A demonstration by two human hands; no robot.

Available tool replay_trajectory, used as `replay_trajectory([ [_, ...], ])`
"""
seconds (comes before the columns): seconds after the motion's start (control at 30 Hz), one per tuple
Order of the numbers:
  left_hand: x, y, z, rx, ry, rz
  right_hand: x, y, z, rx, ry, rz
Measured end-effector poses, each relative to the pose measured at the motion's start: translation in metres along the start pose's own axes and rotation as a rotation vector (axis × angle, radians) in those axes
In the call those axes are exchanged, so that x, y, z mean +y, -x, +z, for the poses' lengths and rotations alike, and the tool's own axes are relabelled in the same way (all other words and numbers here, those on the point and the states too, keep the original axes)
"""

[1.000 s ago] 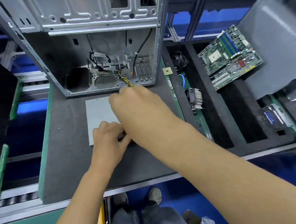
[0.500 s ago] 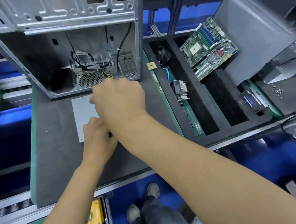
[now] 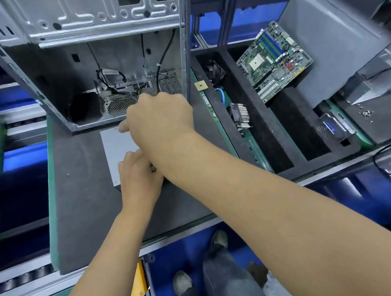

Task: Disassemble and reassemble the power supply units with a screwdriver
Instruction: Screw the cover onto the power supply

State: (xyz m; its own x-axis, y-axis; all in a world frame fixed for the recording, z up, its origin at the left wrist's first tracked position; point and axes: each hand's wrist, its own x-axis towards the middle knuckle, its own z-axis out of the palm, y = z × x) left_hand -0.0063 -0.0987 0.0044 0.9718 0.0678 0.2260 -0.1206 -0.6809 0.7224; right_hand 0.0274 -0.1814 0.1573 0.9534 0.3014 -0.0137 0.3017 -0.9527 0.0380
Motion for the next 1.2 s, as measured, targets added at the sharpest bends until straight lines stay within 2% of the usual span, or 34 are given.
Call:
replay_trajectory([
  [0.07,0.000,-0.002,0.002,0.006,-0.002,0.003,-0.003,0.000,-0.003,-0.110,-0.066,-0.047],
  [0.1,0.004,-0.002,0.000,0.010,-0.008,0.064,-0.001,0.002,-0.008,-0.167,-0.064,-0.060],
  [0.2,0.003,-0.005,-0.003,0.025,-0.088,0.232,0.008,0.002,-0.019,-0.165,0.037,-0.209],
  [0.33,-0.005,-0.004,0.001,-0.045,-0.116,0.150,0.022,-0.004,-0.024,-0.109,0.181,-0.210],
  [0.4,-0.005,-0.002,0.002,-0.051,-0.069,0.077,0.019,-0.002,-0.025,-0.171,0.236,-0.178],
  [0.47,-0.007,-0.001,0.004,-0.042,-0.034,0.059,0.018,-0.003,-0.028,-0.283,0.157,-0.148],
  [0.53,-0.009,0.000,0.004,-0.051,-0.032,0.070,0.021,-0.004,-0.032,-0.353,0.082,-0.229],
  [0.63,-0.009,-0.001,0.003,-0.037,0.006,0.056,0.025,-0.003,-0.034,-0.275,0.134,-0.297],
  [0.7,-0.006,-0.001,0.002,-0.045,0.032,0.035,0.024,-0.005,-0.030,-0.177,0.185,-0.240],
  [0.8,-0.006,-0.005,0.001,-0.061,0.038,0.028,0.021,-0.008,-0.023,-0.209,0.252,-0.078],
  [0.87,-0.006,-0.005,0.000,-0.056,0.057,0.040,0.025,-0.008,-0.021,-0.286,0.183,-0.116],
  [0.93,-0.008,-0.005,0.000,-0.051,0.060,0.064,0.030,-0.005,-0.020,-0.364,-0.023,-0.238],
  [0.97,-0.009,-0.004,0.001,-0.051,0.053,0.072,0.033,-0.004,-0.020,-0.355,-0.069,-0.301],
  [1.03,-0.011,-0.004,0.000,-0.070,0.020,0.088,0.033,-0.003,-0.019,-0.247,0.039,-0.315],
  [1.1,-0.013,-0.004,0.000,-0.098,-0.023,0.096,0.028,-0.004,-0.017,-0.127,0.211,-0.203],
  [1.13,-0.012,-0.004,-0.001,-0.111,-0.035,0.089,0.028,-0.004,-0.018,-0.139,0.256,-0.113],
  [1.2,-0.010,-0.004,-0.002,-0.108,-0.028,0.078,0.030,-0.002,-0.019,-0.243,0.161,-0.086],
])
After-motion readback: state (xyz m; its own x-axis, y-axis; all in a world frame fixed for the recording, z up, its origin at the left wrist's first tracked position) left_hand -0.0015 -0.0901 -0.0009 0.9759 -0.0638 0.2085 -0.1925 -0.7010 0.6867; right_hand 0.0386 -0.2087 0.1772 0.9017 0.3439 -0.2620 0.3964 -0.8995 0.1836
